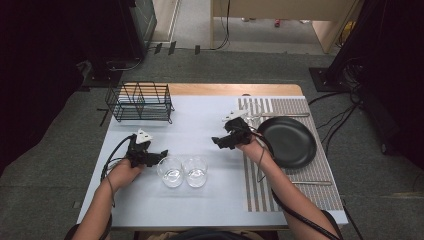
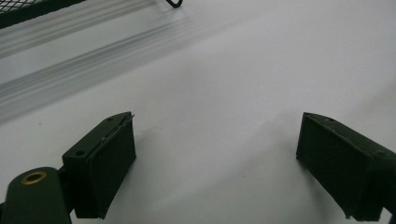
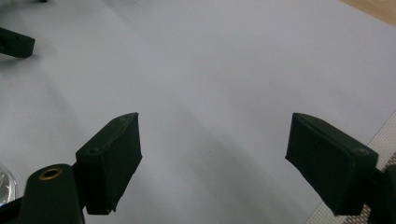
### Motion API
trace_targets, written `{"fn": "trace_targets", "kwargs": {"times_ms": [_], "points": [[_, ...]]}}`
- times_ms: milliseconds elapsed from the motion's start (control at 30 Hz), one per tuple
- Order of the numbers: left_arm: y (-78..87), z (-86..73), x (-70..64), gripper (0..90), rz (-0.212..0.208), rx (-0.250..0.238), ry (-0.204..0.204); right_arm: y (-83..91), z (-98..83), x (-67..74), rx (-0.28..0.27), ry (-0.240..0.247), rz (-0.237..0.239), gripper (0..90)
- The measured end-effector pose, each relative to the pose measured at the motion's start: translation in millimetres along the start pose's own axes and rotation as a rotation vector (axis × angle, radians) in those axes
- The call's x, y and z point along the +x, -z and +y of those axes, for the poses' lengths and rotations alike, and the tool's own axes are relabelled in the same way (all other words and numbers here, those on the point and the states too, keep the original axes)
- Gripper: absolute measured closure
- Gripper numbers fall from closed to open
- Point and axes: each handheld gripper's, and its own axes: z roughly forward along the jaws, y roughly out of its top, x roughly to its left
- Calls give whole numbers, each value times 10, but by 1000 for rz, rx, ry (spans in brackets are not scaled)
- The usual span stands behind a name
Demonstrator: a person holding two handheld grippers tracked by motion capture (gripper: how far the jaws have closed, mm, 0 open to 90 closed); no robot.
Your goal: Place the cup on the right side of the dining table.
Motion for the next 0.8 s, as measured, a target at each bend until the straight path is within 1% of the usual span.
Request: {"fn": "trace_targets", "kwargs": {"times_ms": [233,700,800], "points": [[0,0,-1,117,1,0,0,-59,-36,35,10,6,2,176],[0,0,0,117,0,0,0,-192,-91,138,36,42,15,176],[0,0,0,117,0,0,1,-215,-104,146,38,41,18,175]]}}
